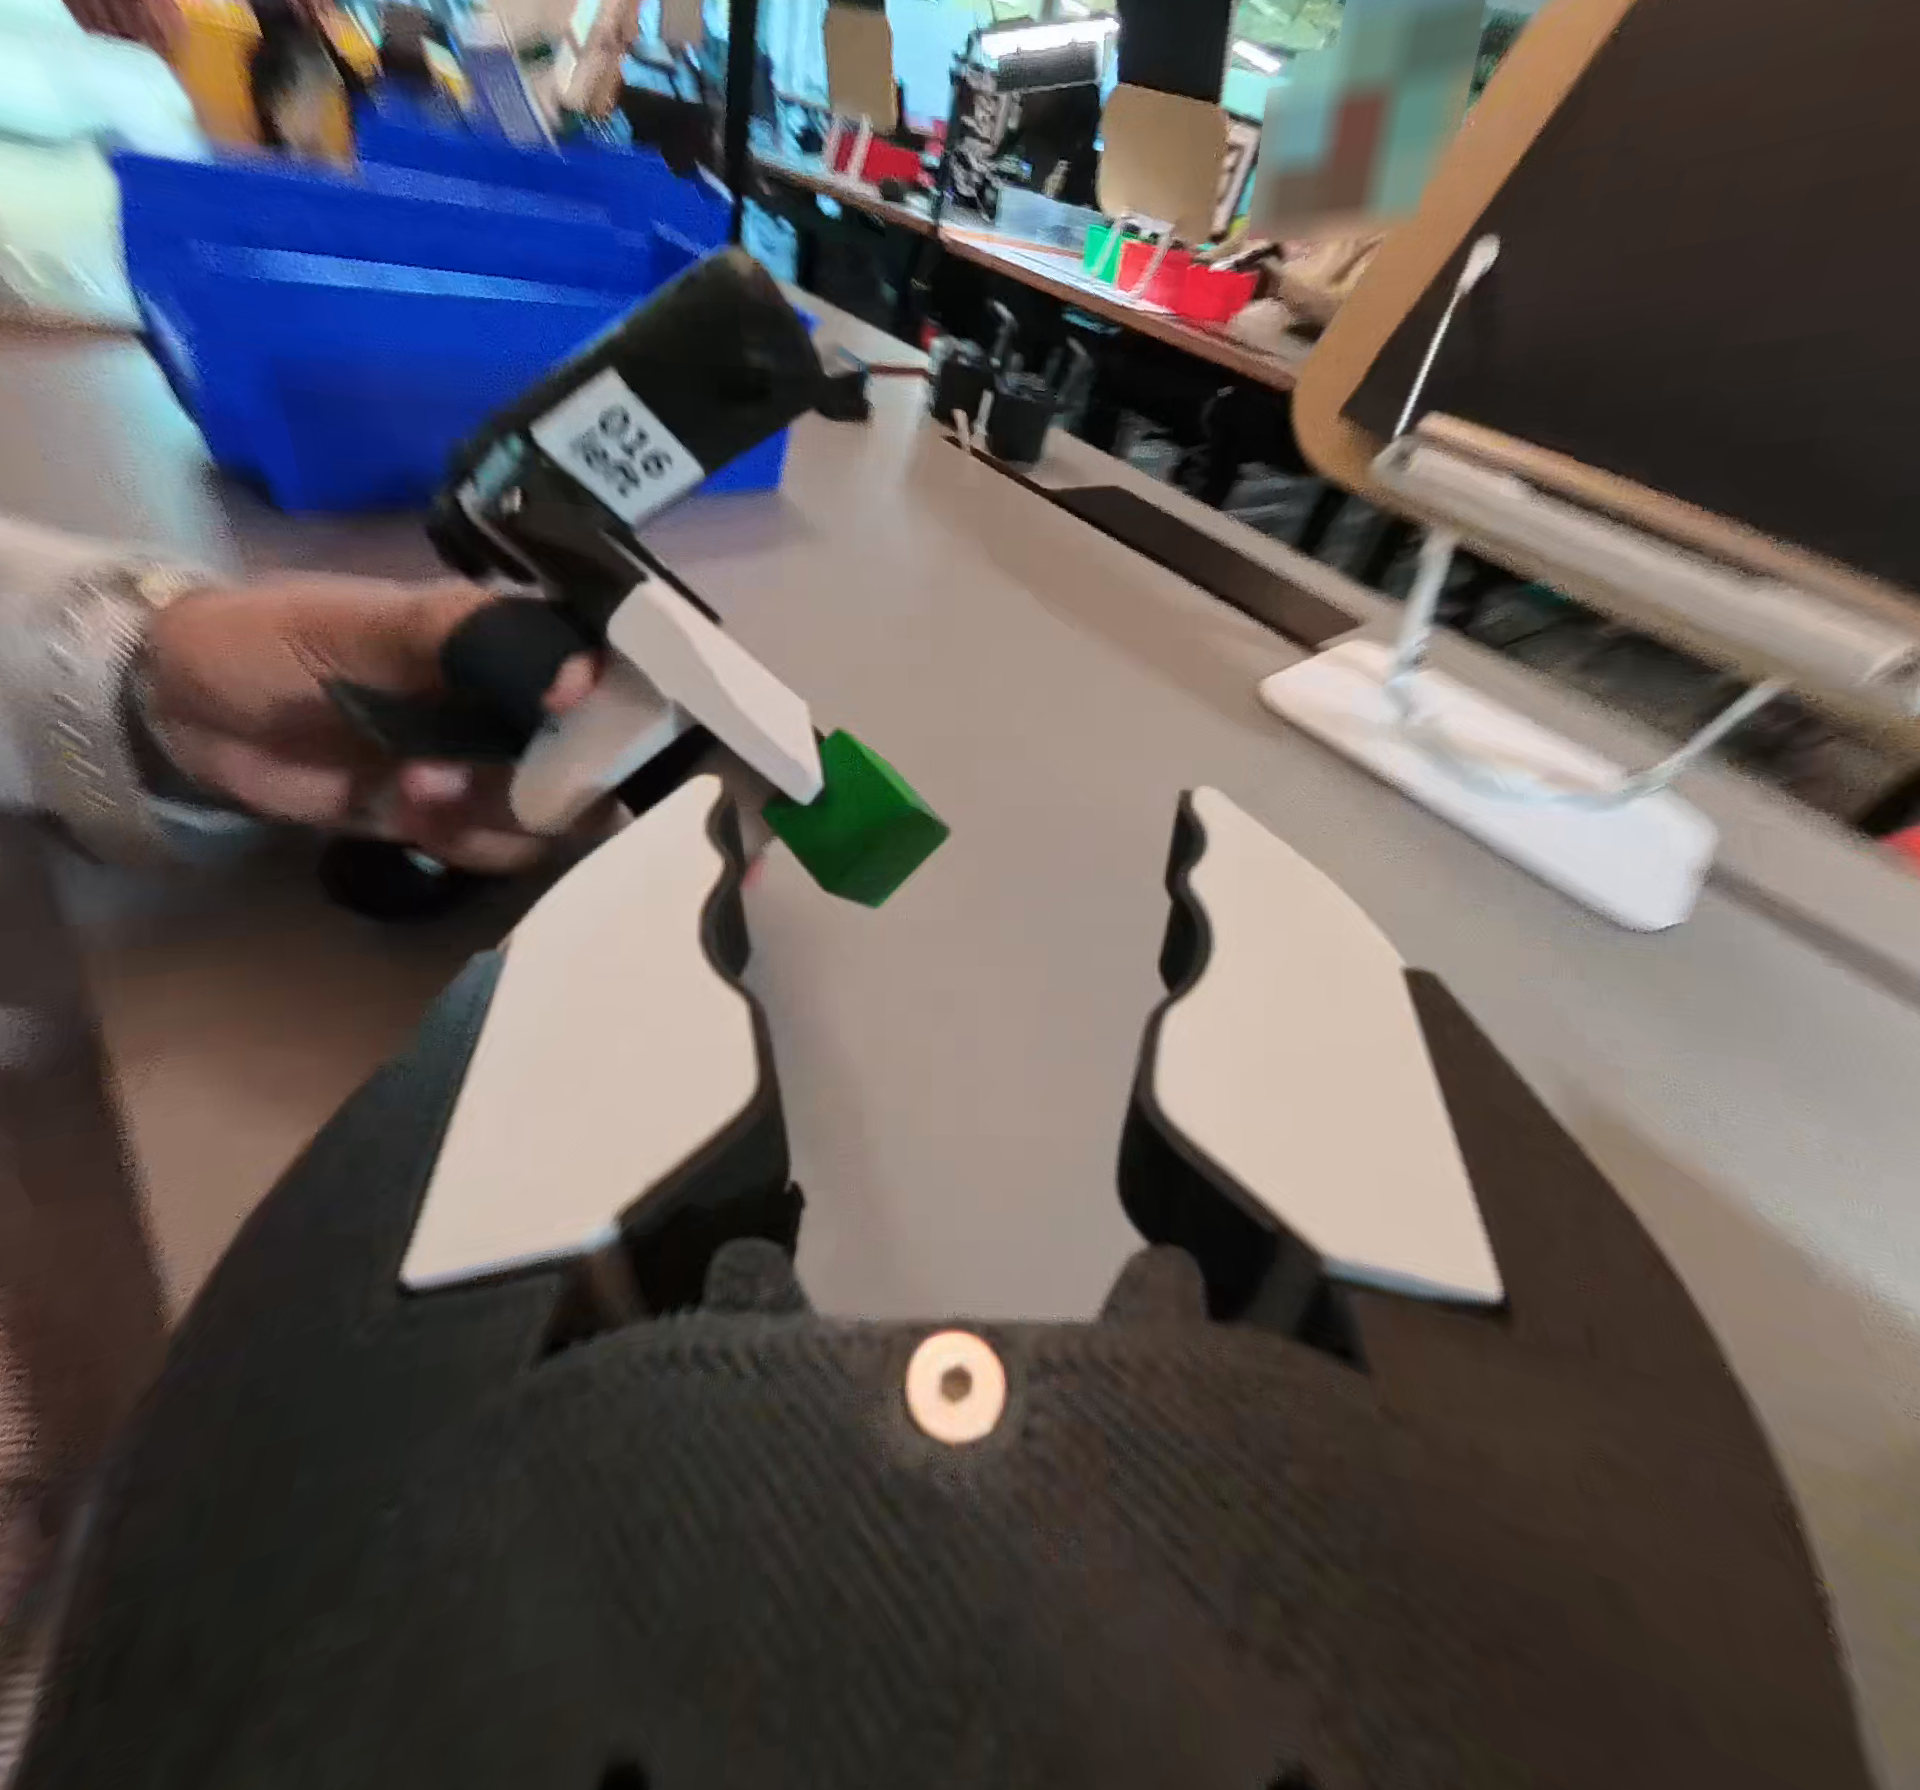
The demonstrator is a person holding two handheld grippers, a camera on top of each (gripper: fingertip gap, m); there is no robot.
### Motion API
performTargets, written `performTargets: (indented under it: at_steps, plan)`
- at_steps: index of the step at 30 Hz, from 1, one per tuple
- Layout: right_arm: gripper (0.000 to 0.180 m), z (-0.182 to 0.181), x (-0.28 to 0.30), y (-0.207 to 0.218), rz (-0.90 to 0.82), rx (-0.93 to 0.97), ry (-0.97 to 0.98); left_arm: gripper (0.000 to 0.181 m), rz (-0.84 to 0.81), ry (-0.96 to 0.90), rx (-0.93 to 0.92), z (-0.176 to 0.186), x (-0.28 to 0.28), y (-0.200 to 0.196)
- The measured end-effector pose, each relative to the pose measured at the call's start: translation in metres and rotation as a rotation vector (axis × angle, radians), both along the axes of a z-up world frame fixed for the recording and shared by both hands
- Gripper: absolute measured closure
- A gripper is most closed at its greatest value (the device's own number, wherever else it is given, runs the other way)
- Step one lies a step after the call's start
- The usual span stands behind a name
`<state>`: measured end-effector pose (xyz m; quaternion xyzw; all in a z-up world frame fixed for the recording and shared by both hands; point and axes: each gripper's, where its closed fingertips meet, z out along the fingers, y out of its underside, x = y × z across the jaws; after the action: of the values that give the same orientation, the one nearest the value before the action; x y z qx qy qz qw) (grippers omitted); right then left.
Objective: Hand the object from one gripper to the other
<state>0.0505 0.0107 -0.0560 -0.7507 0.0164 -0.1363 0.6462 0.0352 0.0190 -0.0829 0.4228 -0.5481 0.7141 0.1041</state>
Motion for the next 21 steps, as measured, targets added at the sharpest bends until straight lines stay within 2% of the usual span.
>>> performTargets:
  at_steps: [4,7,16,21]
  plan:
    - [0.112,0.007,-0.003,-0.005,0.193,0.168,0.503,0.153,-0.052,-0.059,-0.016,0.009,-0.007,-0.007]
    - [0.125,0.016,-0.001,-0.013,0.301,0.271,0.746,0.153,-0.09,-0.105,-0.006,0.014,-0.014,-0.014]
    - [0.151,0.001,-0.032,0.001,0.44,0.14,0.797,0.153,-0.146,-0.141,-0.04,0.021,-0.023,-0.02]
    - [0.152,0.002,-0.032,0.0,0.435,0.129,0.774,0.153,-0.147,-0.147,-0.05,0.023,-0.024,-0.022]
